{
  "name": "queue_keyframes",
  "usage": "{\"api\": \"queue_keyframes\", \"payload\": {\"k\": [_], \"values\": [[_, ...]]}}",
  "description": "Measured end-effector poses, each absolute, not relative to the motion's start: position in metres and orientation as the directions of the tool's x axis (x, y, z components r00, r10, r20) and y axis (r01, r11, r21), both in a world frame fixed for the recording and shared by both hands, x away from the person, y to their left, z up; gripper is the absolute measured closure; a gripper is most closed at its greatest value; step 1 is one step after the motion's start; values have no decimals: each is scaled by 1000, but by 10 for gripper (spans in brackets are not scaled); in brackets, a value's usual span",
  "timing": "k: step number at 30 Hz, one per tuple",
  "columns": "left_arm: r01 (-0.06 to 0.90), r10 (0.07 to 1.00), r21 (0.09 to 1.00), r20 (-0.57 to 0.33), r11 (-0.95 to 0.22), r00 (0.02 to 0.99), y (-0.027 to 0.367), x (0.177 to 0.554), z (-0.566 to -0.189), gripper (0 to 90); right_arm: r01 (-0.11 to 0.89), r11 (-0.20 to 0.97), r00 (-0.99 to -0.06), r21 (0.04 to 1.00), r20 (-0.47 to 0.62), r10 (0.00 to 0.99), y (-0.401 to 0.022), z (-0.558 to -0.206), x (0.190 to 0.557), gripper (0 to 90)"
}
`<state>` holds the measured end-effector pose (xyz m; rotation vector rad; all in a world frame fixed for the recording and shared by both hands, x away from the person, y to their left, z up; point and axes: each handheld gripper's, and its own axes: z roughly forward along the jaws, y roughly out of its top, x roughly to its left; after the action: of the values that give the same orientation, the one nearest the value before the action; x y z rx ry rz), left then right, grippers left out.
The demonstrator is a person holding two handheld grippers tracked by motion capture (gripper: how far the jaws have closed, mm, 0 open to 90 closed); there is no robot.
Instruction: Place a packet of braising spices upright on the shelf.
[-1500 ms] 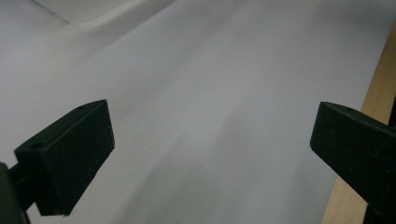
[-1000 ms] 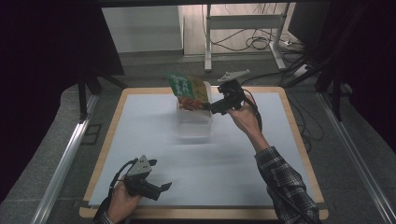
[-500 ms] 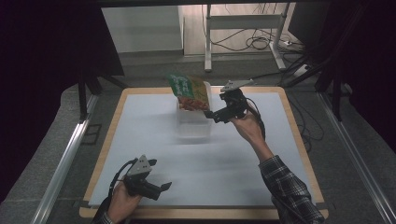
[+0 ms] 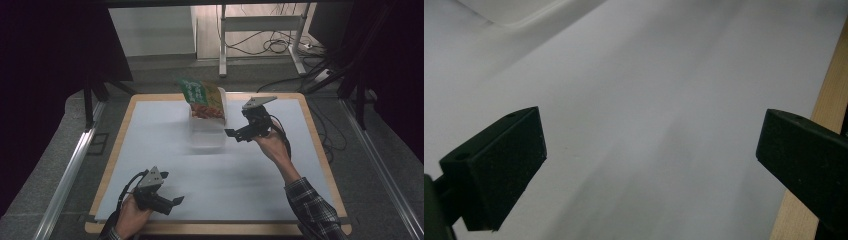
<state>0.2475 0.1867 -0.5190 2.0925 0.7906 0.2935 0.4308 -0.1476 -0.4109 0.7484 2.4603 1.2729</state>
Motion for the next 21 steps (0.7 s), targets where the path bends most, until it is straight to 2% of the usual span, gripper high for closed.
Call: {"api": "queue_keyframes", "payload": {"k": [21], "values": [[429, 624, 784, -69, -449, 778, 186, 248, -520, 0, 327, 431, -795, 841, -3, 607, -193, -430, 402, 0]]}}
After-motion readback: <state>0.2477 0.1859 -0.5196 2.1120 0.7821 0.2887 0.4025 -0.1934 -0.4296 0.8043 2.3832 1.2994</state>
